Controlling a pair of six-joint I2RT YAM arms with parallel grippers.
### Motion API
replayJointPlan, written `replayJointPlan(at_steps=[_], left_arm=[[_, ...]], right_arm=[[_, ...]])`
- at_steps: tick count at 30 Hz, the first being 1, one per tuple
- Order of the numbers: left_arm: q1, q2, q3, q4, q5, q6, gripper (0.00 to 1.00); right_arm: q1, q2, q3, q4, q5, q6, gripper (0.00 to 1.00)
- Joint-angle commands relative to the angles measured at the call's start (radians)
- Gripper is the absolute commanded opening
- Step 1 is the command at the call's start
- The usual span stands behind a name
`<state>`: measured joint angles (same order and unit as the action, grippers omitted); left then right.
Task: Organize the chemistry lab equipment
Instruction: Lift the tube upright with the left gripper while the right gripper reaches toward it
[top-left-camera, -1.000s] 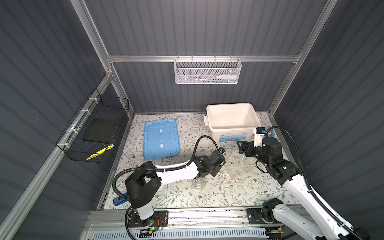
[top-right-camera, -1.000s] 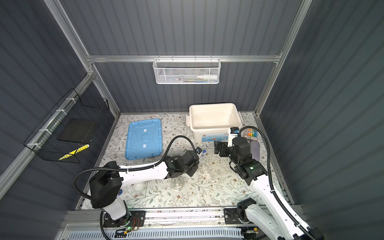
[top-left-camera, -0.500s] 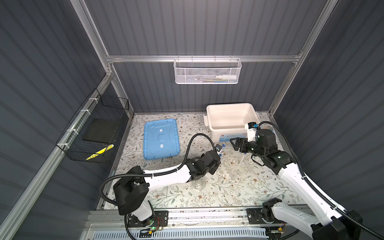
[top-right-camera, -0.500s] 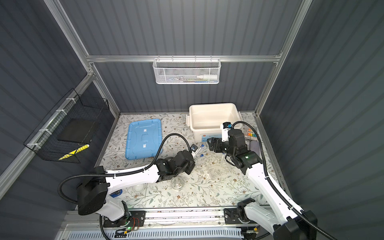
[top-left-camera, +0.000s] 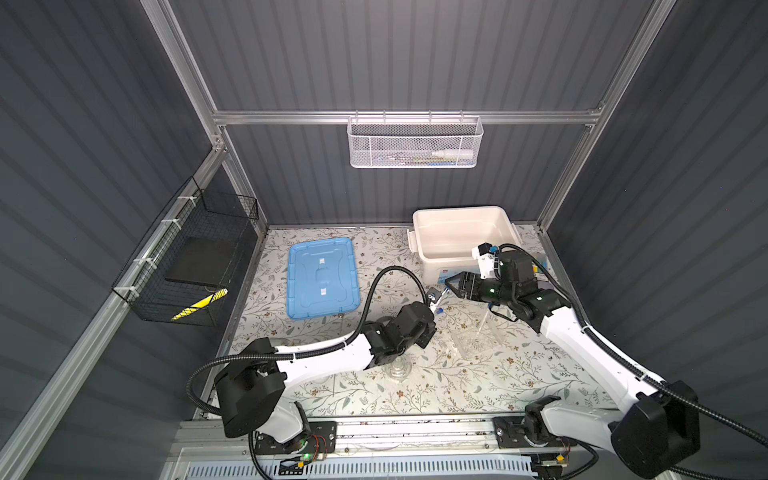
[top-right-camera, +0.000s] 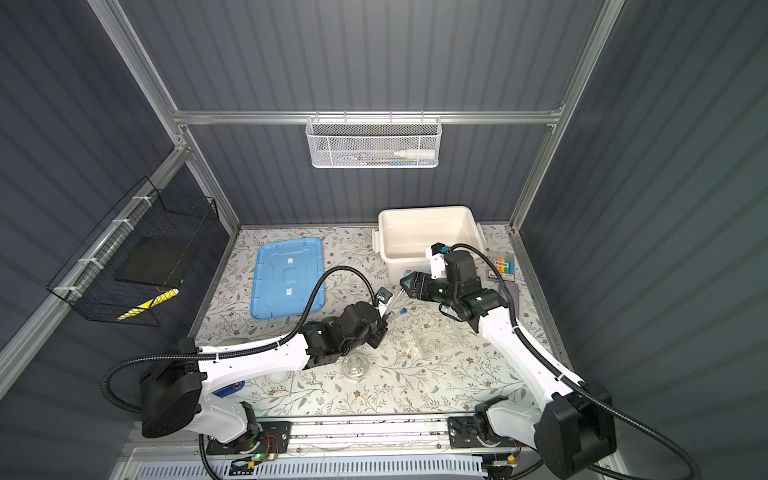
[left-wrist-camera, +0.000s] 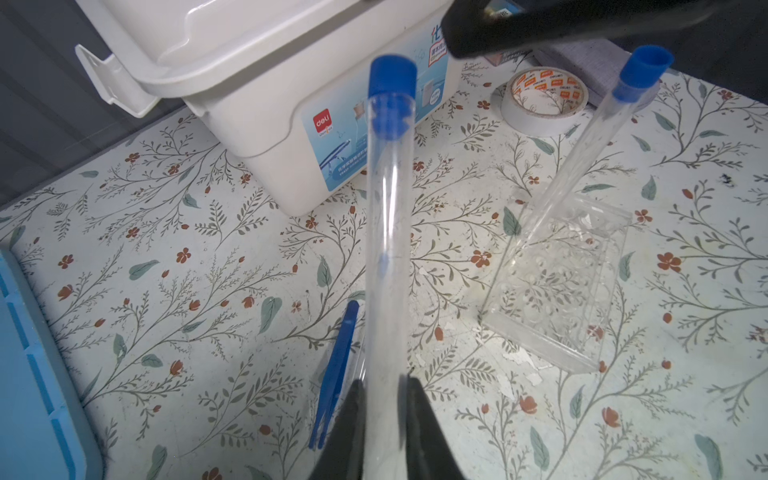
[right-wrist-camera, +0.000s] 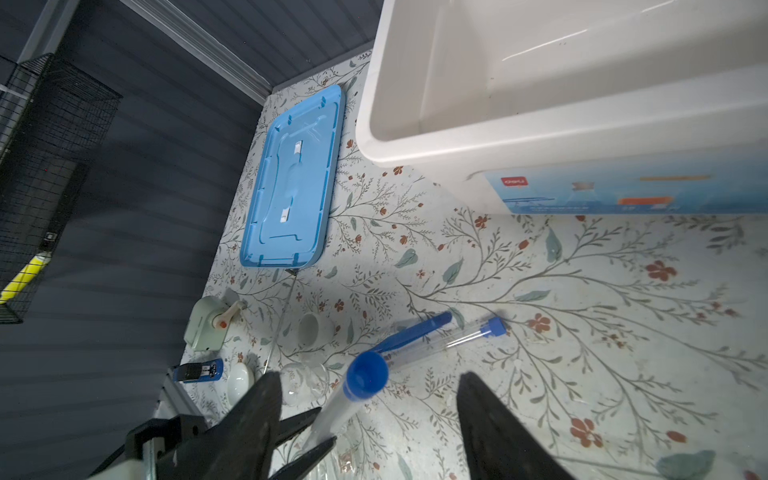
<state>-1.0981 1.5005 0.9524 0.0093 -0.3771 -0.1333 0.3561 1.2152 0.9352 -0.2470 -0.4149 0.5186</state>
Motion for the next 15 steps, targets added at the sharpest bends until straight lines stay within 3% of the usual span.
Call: replayJointPlan(at_steps=[1,15], left_arm=[[0.004,-0.028,-0.018,0.047,0.013,0.026,0.19],[0.004,-0.023,-0.024,0.063,0.030,0.032,0.19]], right_arm=[[0.003,0.019,0.022,0.040,-0.081,0.050,0.66],[0.001,0.061,0.021,0.054,-0.140,0.073,0.45]])
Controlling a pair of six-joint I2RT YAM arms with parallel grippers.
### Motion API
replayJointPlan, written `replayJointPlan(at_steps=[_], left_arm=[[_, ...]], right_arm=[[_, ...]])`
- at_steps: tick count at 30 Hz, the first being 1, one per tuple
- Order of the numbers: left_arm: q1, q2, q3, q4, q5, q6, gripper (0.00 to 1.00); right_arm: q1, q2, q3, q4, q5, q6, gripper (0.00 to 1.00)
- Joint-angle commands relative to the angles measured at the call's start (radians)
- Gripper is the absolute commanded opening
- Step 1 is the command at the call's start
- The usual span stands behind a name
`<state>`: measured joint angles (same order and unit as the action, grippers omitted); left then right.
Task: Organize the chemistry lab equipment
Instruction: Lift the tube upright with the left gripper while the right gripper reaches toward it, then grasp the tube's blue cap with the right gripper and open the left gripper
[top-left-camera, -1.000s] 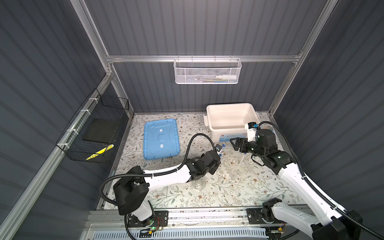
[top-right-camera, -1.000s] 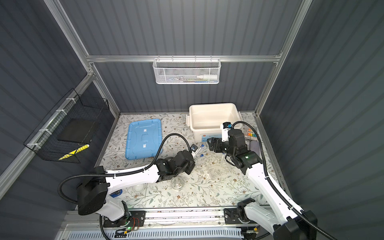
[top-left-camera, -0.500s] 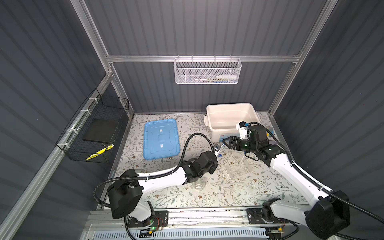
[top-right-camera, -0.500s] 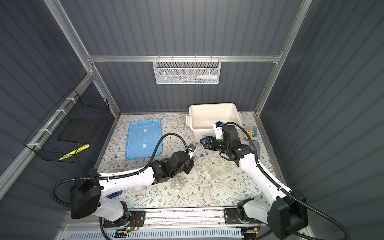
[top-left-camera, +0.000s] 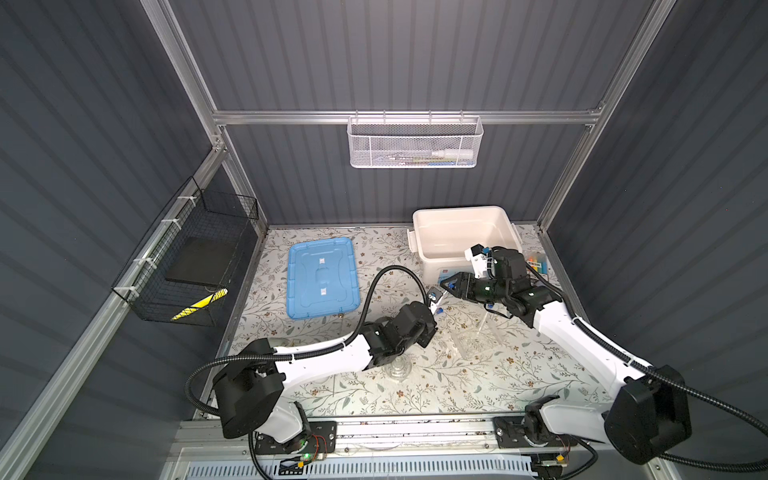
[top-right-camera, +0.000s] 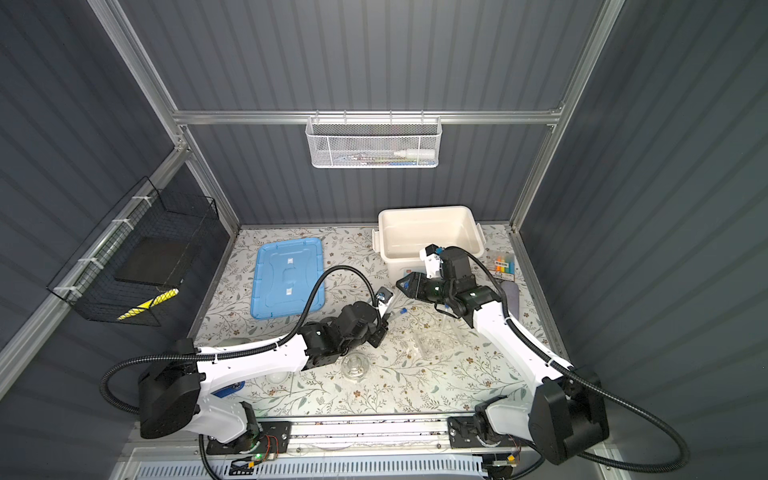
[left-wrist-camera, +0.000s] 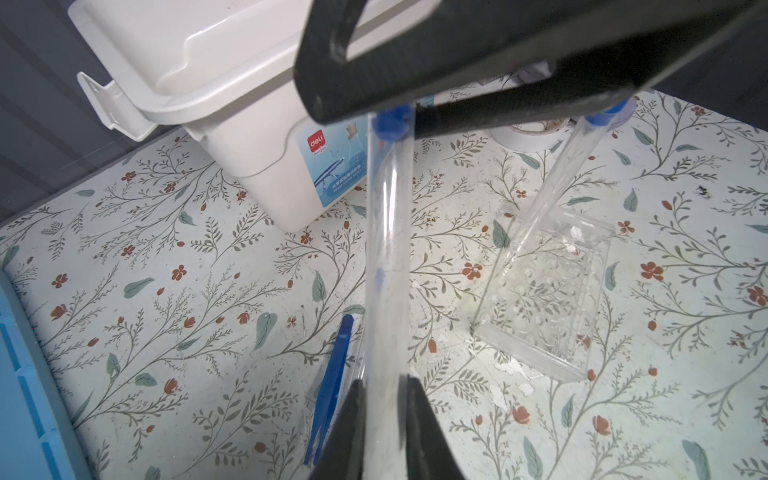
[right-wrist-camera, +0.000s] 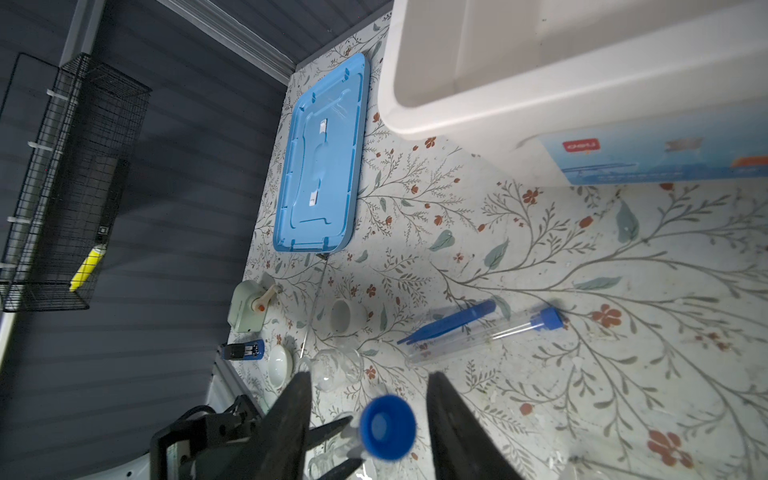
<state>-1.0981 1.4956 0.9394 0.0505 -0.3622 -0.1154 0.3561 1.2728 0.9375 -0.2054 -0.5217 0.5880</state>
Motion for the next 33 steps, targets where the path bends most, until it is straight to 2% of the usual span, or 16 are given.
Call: replayJointPlan(at_steps=[1,16,28,31,33], left_arm=[[0.004,-0.018,-0.013,0.023,0.015,0.015,0.18],[0.004,-0.008,-0.015,0.034,0.025,0.008,0.19],[0.004,0.004,-0.013,0.034,0.027,0.006,0.19],[0.004,0.008,-0.013,0.032,0.027,0.004,0.22],[0.004,0.006,-0.013,0.032,0.026,0.001,0.29]], right_arm=[[0.001,0.004,0.017,0.015,-0.037,0.003,0.44],[0.001,0.001,-0.008,0.039,-0.045,0.002,0.25],[0.000,-0.002,-0.017,0.041,-0.047,-0.002,0.16],[0.001,-0.011,-0.023,0.041,-0.033,-0.005,0.15],[0.001,-0.026,-0.033,0.050,-0.015,-0.002,0.14]])
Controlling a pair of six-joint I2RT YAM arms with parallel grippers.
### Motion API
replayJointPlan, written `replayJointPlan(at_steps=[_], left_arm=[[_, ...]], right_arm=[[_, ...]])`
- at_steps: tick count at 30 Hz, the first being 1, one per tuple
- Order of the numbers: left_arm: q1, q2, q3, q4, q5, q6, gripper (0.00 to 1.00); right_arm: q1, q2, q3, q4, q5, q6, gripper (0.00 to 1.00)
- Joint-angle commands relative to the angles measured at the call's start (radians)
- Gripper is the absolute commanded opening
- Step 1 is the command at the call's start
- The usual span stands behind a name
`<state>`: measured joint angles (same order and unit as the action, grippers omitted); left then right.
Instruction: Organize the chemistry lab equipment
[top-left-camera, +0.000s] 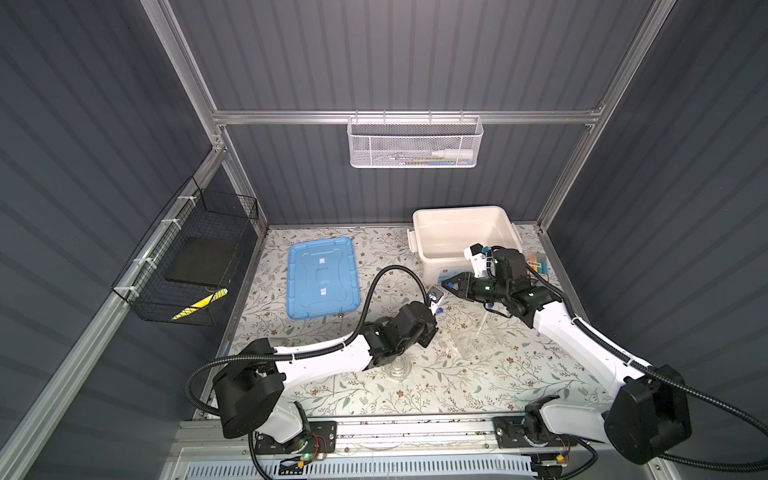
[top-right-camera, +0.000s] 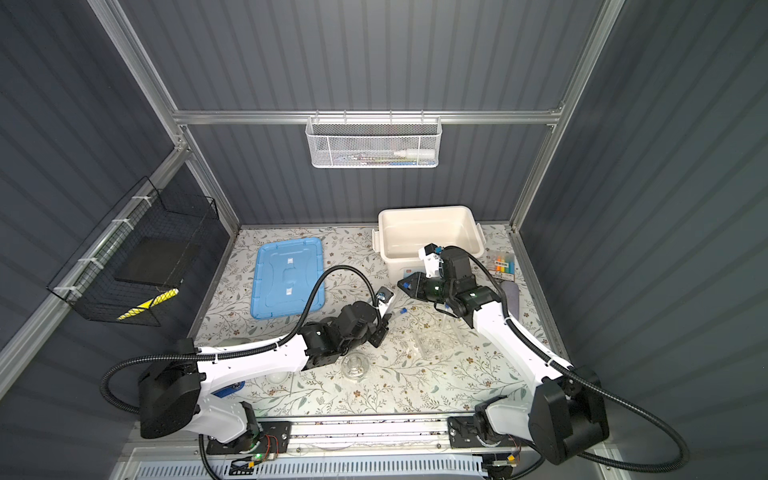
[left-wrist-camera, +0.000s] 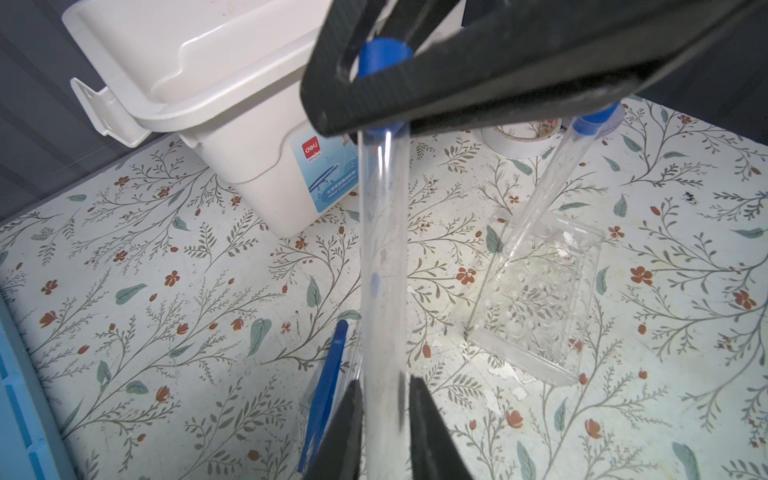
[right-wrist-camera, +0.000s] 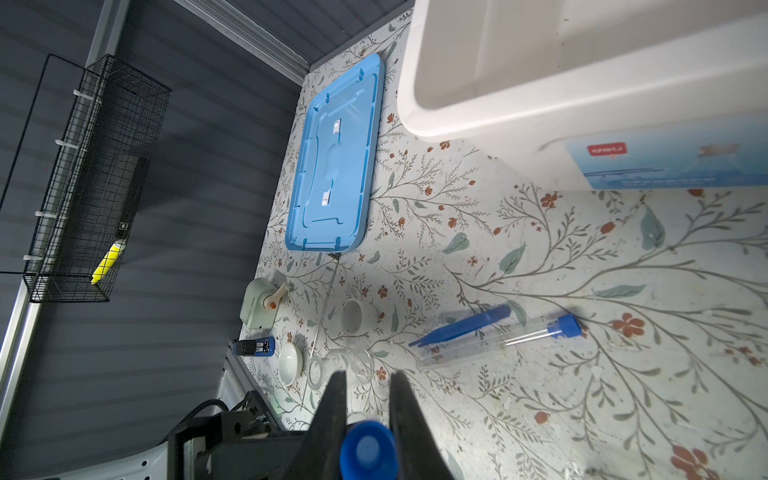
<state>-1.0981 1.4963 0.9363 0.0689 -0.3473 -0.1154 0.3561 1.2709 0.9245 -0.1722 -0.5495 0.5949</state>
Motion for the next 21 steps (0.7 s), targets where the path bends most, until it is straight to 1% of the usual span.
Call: replayJointPlan(at_steps=[1,2,3,6,9,10,11,13,14,16,21], left_arm=[[0.004,0.004,-0.010,0.013,0.009,-0.002,0.34],[0.004,0.002,-0.010,0.014,0.006,-0.004,0.39],[0.004,-0.001,-0.010,0.014,0.006,-0.006,0.42],[0.004,-0.013,-0.017,0.020,-0.002,-0.010,0.55],[0.004,-0.025,-0.031,0.025,-0.019,-0.024,0.68],[0.004,-0.029,-0.036,0.026,-0.028,-0.032,0.74],[0.004,-0.032,-0.040,0.028,-0.038,-0.042,0.78],[0.005,-0.040,-0.052,0.033,-0.056,-0.056,0.83],[0.006,-0.043,-0.057,0.034,-0.063,-0.061,0.85],[0.006,-0.048,-0.063,0.034,-0.072,-0.070,0.89],[0.006,-0.056,-0.072,0.022,-0.105,-0.091,0.91]], right_arm=[[0.002,-0.029,-0.022,0.016,0.022,-0.012,0.15],[0.001,-0.036,-0.024,0.013,0.036,-0.014,0.14],[0.000,-0.043,-0.026,0.007,0.048,-0.017,0.14],[0.003,-0.076,-0.033,-0.009,0.110,-0.031,0.14],[0.011,-0.113,-0.036,-0.049,0.200,-0.060,0.13],[0.019,-0.128,-0.035,-0.066,0.257,-0.074,0.13],[0.028,-0.141,-0.033,-0.080,0.290,-0.088,0.13],[0.053,-0.145,-0.026,-0.108,0.358,-0.115,0.13],[0.069,-0.177,-0.022,-0.124,0.395,-0.130,0.13],[0.096,-0.191,-0.020,-0.142,0.455,-0.152,0.13],[0.170,-0.245,-0.036,-0.168,0.639,-0.189,0.12]])
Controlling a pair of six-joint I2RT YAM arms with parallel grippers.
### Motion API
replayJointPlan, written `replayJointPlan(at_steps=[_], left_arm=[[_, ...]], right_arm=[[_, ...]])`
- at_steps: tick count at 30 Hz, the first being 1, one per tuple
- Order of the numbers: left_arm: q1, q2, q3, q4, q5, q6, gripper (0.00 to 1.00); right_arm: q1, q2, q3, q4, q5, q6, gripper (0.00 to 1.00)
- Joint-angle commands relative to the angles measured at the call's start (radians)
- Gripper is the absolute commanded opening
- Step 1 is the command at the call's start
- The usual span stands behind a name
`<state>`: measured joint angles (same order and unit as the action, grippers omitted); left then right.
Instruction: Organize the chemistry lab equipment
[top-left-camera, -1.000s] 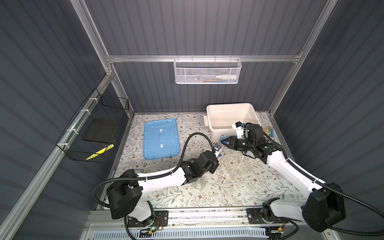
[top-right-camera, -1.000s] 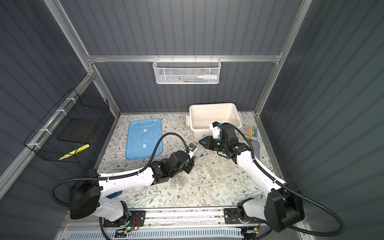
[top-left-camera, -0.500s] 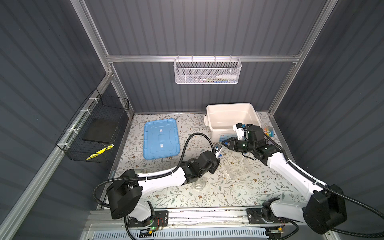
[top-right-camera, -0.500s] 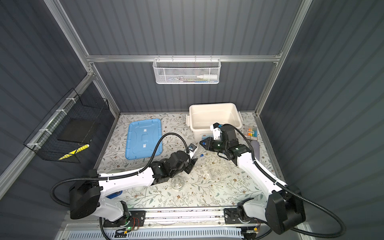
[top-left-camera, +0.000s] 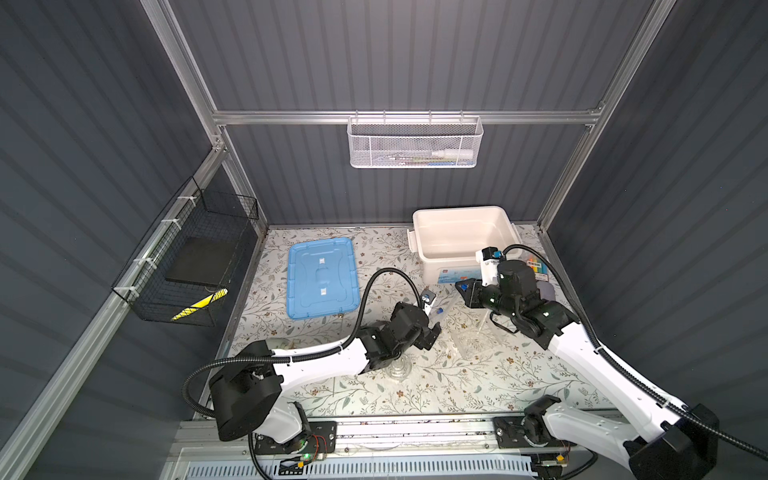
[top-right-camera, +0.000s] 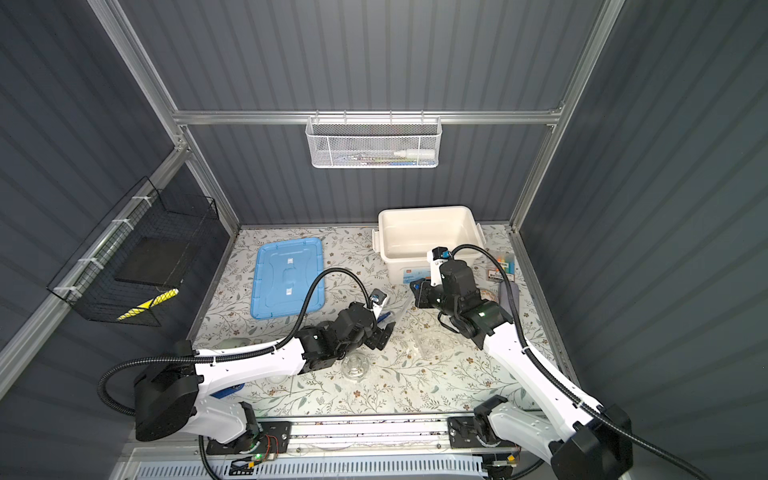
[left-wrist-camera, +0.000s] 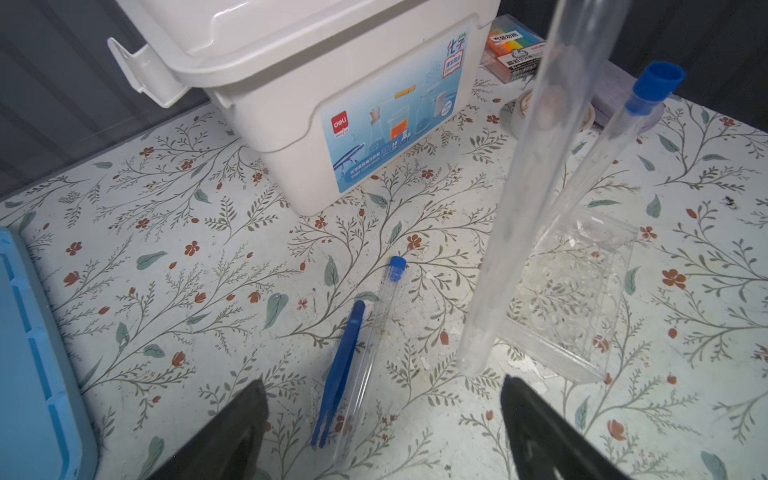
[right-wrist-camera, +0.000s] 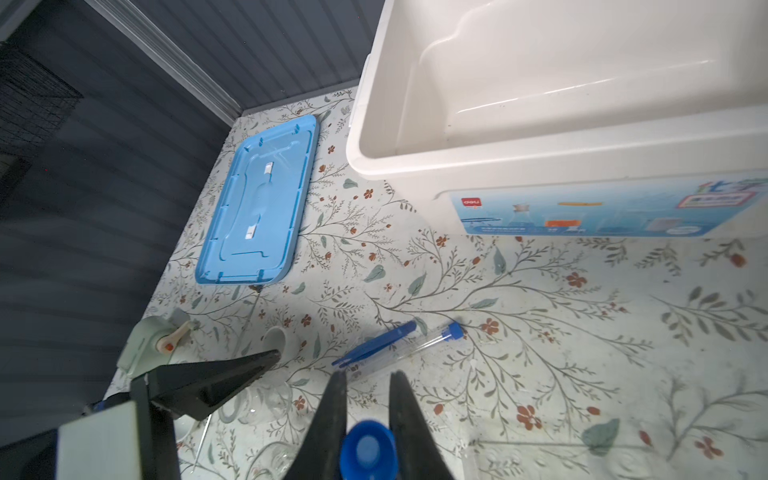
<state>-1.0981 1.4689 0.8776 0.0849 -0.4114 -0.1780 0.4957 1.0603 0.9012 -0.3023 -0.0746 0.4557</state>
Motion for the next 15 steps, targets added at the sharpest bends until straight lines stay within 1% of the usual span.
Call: replayJointPlan(at_steps=[1,6,8,12,15], left_arm=[[0.005,-0.032,-0.018,0.006,-0.046,-0.033,0.92],[0.006,-0.027,-0.023,0.000,-0.046,-0.041,0.92],[0.006,-0.026,-0.022,-0.002,-0.047,-0.044,0.92],[0.006,-0.021,-0.021,-0.003,-0.045,-0.044,0.92],[0.006,-0.019,-0.019,-0.008,-0.045,-0.044,0.93]], right_arm=[[0.048,-0.051,-0.022,-0.038,0.205,-0.056,0.11],[0.135,-0.096,-0.051,-0.056,0.386,-0.081,0.10],[0.172,-0.103,-0.057,-0.063,0.462,-0.087,0.12],[0.232,-0.103,-0.070,-0.073,0.596,-0.089,0.11],[0.254,-0.107,-0.096,-0.056,0.642,-0.089,0.12]])
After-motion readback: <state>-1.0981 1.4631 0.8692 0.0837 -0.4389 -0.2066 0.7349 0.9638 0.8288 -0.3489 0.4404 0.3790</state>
